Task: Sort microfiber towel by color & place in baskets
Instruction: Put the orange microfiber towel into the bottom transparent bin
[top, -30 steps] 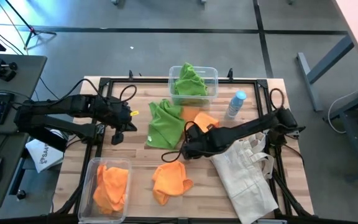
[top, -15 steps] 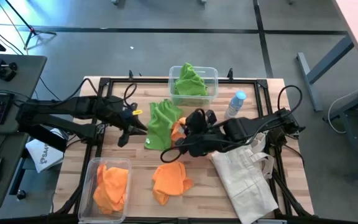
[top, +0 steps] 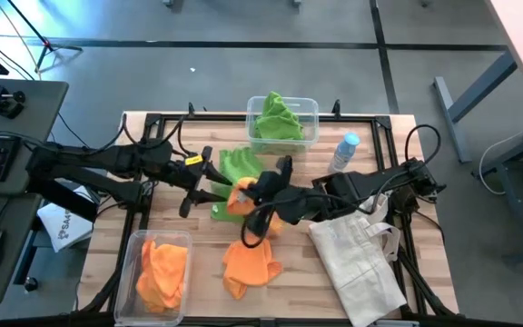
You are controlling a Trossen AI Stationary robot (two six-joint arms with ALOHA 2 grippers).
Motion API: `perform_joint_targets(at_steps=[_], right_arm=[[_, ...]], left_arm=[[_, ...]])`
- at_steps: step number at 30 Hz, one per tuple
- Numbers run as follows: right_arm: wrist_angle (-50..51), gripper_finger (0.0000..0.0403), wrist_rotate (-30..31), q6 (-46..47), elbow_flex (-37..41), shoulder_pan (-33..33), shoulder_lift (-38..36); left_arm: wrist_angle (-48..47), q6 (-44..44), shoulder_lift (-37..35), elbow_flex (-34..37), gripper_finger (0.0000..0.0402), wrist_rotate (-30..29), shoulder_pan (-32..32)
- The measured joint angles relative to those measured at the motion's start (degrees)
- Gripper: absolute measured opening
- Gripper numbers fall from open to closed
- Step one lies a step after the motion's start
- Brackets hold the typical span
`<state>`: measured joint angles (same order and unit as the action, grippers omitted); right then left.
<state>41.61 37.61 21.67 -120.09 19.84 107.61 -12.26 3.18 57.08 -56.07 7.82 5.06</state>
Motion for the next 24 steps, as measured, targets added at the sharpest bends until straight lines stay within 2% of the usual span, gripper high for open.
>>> perform_joint_targets(at_steps=[3, 6, 16, 20, 24], right_arm=[[-5.4, 0.0000, -4.7, -5.7, 0.0, -0.9, 0.0], [-8.5, 0.0000, -6.2, -9.8, 0.0, -1.7, 0.0], [-12.7, 0.0000, -6.4, -17.6, 0.0, -3.7, 0.0], [-11.4, 0.0000, -6.3, -17.6, 0.0, -3.7, 0.0], [-8.6, 0.0004, -6.1, -14.9, 0.0, -3.7, 0.0]], left_arm=[[5.7, -0.5, 2.2, 0.0, 0.0195, -1.9, 0.9], [9.6, -0.6, 4.5, 0.0, 0.0195, -3.8, 1.4], [15.4, 3.9, 12.7, 0.0, 0.0190, -3.0, 1.4], [15.6, 4.1, 13.7, 0.0, 0.0139, -3.0, 1.4], [15.2, 4.1, 13.3, 0.0, 0.0042, -3.5, 1.4]])
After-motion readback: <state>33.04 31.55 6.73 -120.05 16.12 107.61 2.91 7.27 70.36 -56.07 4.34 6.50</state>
